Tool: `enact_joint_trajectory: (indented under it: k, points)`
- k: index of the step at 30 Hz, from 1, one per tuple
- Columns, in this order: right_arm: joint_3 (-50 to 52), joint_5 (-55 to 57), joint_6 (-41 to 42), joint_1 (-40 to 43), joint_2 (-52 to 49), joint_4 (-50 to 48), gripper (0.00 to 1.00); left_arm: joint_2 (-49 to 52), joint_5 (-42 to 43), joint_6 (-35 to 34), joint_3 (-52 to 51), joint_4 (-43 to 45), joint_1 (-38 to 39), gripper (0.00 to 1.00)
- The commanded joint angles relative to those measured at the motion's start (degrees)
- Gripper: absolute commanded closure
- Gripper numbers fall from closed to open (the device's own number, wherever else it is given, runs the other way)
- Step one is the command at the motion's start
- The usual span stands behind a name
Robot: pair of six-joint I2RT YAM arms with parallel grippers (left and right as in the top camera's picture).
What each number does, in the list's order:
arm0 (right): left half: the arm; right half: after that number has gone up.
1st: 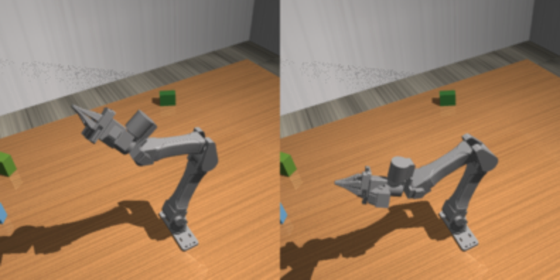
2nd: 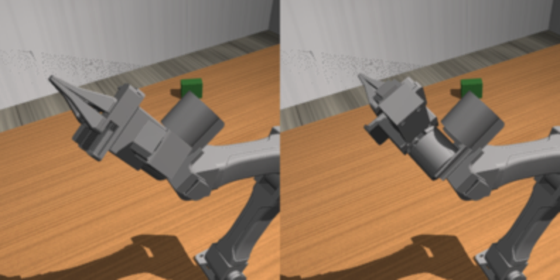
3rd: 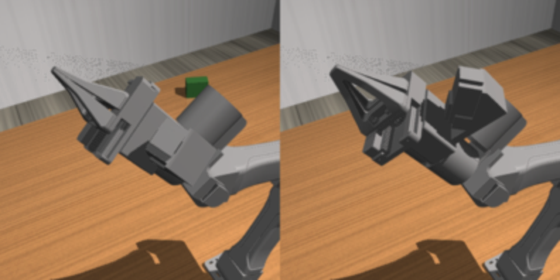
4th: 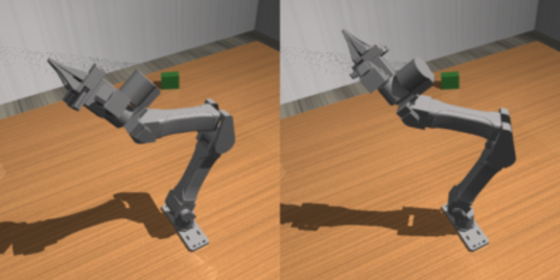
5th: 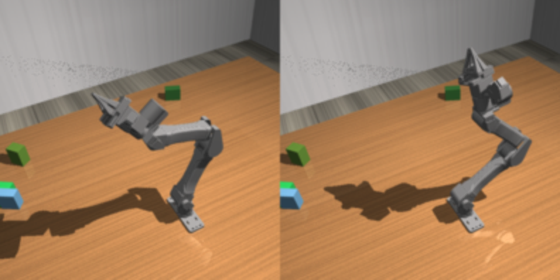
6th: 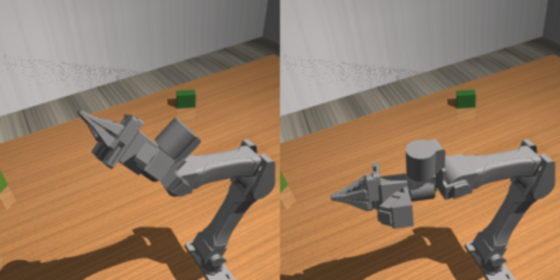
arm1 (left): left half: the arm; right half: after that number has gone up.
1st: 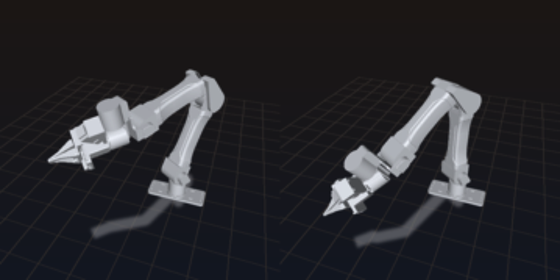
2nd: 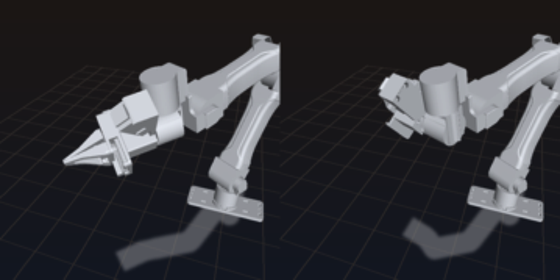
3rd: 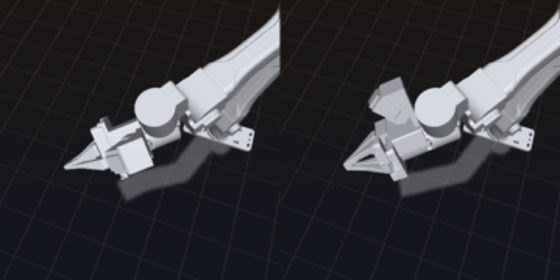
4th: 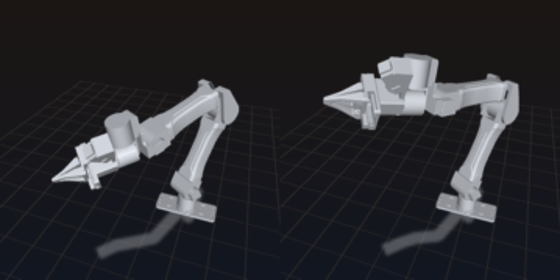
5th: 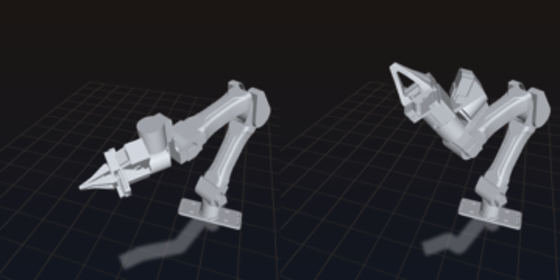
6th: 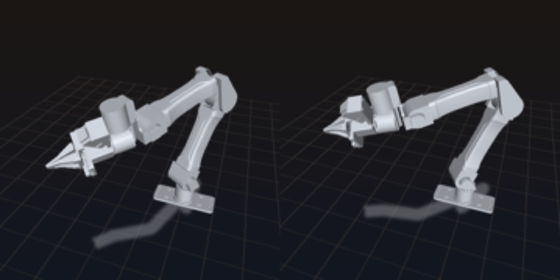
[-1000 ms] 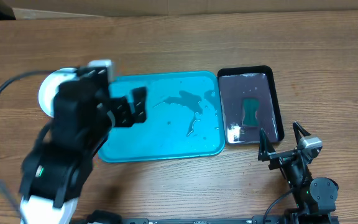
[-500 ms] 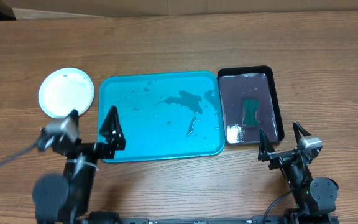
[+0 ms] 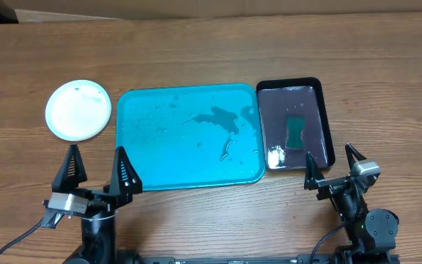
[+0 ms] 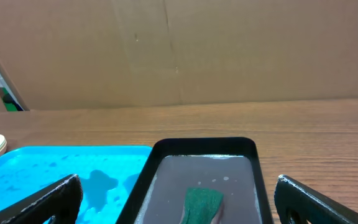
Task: Clean dirty plates on tray and stack at the side
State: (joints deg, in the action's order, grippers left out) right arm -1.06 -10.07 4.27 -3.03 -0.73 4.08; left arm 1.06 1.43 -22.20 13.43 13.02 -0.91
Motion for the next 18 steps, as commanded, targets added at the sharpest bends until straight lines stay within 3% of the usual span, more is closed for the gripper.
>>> enact_joint_trajectory:
  k: [1, 13, 18]
  points:
    - [0.61, 0.55, 0.22, 0.15, 0.57, -0.28, 0.0, -0.85, -0.39, -0.31, -1.57, 0.46, -0.57, 0.0]
    - [0.61, 0.55, 0.2, 0.15, 0.57, -0.28, 0.0, -0.87, -0.37, -1.18, -12.87, -1.14, -0.59, 0.0]
    - [0.61, 0.55, 0.2, 0.15, 0.57, -0.28, 0.0, -0.87, -0.44, -0.98, -13.16, -12.09, -0.59, 0.0]
